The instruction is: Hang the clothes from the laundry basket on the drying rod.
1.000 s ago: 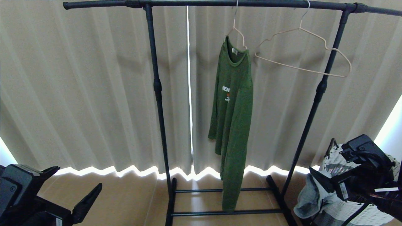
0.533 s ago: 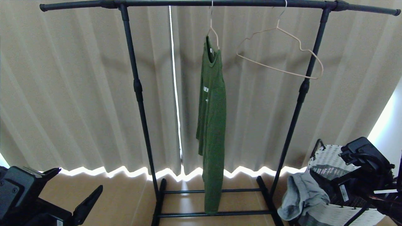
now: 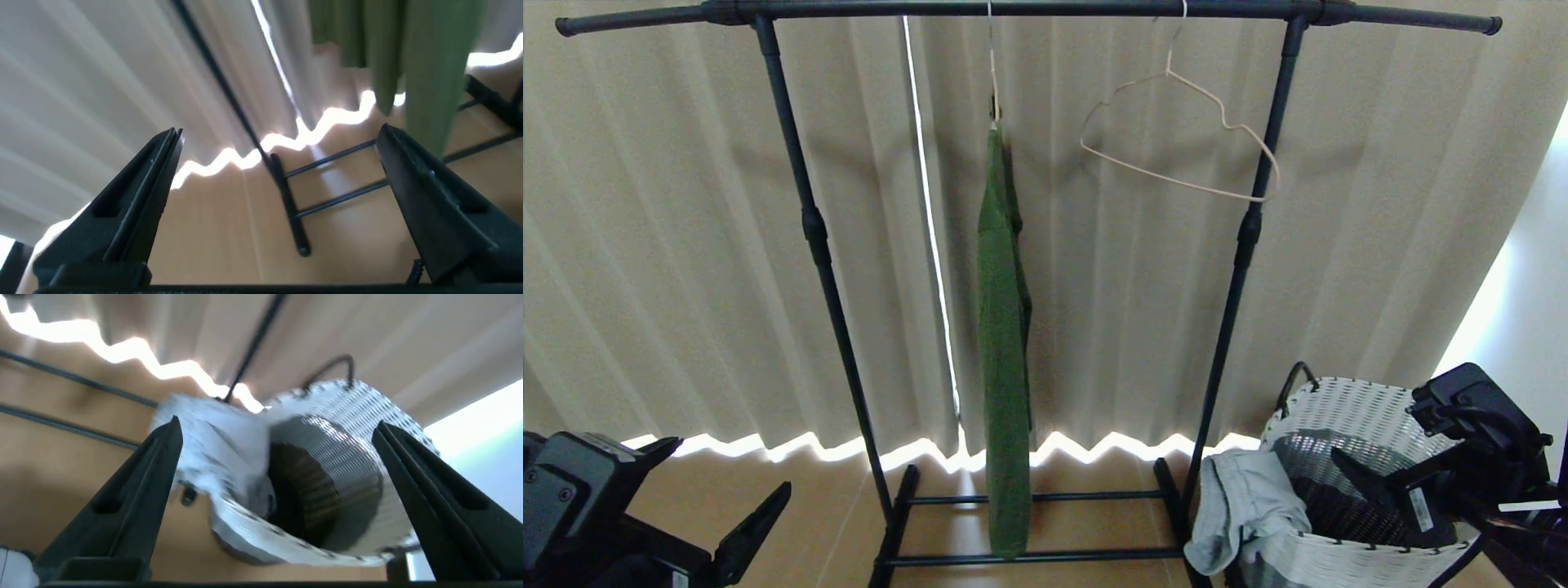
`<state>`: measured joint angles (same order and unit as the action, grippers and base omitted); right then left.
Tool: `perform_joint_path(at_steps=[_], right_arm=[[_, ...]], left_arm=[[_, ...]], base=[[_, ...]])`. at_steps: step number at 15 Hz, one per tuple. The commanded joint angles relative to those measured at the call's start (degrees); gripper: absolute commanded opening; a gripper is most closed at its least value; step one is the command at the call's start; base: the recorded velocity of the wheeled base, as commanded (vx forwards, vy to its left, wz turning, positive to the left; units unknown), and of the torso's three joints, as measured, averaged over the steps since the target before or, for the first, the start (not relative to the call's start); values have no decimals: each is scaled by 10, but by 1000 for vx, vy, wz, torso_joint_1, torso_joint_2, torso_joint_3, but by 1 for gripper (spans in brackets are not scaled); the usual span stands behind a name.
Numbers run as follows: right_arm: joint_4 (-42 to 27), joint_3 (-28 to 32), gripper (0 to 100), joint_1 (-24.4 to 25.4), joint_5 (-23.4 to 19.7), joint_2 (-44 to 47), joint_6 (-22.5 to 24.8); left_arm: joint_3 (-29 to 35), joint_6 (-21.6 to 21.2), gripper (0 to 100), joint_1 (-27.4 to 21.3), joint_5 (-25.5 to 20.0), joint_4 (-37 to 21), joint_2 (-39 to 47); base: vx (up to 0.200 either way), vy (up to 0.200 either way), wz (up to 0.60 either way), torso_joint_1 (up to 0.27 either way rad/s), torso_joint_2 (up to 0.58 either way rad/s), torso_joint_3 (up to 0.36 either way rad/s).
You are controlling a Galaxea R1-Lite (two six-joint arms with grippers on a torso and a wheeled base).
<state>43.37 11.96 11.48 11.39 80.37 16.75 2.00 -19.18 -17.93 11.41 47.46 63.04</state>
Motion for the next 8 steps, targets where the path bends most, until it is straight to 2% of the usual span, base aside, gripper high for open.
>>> perform_joint_path(at_steps=[1,8], right_arm=[[0,-6,100,-1,0,-1,0],[0,-23,100,-3,4,22,2]], left_arm=[[0,-1,100,1,0,0,1],[10,-1,100,-1,0,-1,7]], base=[[0,0,0,0,0,0],[0,0,0,0,0,0]])
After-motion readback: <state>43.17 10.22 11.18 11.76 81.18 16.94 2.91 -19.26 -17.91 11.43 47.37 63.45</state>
